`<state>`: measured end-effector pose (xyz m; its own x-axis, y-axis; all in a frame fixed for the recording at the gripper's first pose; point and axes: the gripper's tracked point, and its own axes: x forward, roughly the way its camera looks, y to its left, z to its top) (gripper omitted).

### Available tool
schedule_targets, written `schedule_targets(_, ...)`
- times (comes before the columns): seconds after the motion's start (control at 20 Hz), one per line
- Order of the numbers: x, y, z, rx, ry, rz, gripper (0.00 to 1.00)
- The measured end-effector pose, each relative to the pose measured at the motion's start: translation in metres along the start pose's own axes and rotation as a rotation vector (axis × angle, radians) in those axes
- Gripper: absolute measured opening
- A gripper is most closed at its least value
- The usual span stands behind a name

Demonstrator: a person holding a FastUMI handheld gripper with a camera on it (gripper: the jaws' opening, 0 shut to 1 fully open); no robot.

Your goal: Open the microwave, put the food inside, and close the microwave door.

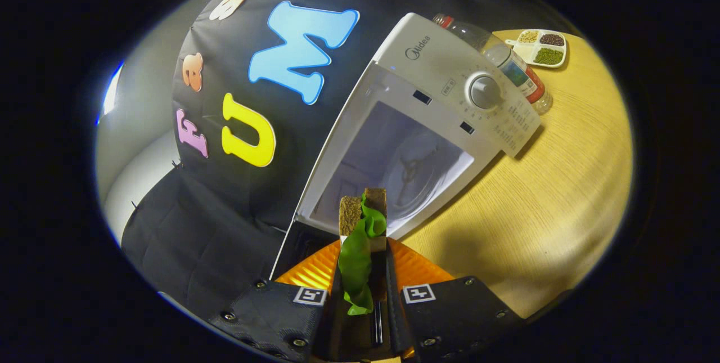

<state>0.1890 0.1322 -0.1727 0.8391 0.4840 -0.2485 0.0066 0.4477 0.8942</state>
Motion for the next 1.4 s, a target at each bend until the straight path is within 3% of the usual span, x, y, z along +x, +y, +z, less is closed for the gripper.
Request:
schedule_targets(0.35,0.069,-0.010,0.019,0.090,-0.158,0.037,0.34)
schedule_targets(0.85,0.143,-0.044,0.036,0.185,-0.283,-0.040,0.34)
schedule_targets(1.25,0.157,-0.070,0.035,0.205,-0.280,-0.114,0.35)
schedule_targets(1.35,0.155,-0.072,0.028,0.196,-0.252,-0.140,0.42)
schedule_targets(1.4,0.154,-0.069,0.026,0.189,-0.239,-0.128,0.50)
